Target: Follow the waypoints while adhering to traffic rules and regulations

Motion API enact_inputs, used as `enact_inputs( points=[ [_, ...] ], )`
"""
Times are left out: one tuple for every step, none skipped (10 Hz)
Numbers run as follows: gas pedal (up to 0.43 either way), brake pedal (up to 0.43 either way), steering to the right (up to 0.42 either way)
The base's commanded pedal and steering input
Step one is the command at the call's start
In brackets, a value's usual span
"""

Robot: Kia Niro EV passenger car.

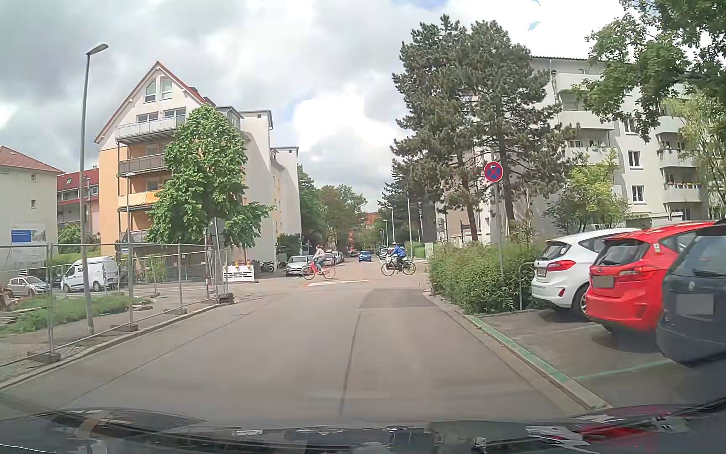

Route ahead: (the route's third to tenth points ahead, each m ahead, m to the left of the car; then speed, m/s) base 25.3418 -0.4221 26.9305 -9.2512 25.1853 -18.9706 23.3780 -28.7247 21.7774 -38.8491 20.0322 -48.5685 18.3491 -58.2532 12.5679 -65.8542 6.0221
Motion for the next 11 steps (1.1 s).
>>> enact_inputs(
  points=[
    [0.0,0.14,-0.016],
    [0.0,0.134,-0.019],
    [0.0,0.14,-0.02],
    [0.0,0.14,-0.022],
    [0.0,0.14,-0.022],
    [0.0,0.146,-0.022],
    [0.0,0.159,-0.021],
    [0.0,0.165,-0.018],
    [0.0,0.171,-0.015],
    [0.0,0.177,-0.012],
    [0.0,0.165,-0.012]
  ],
)
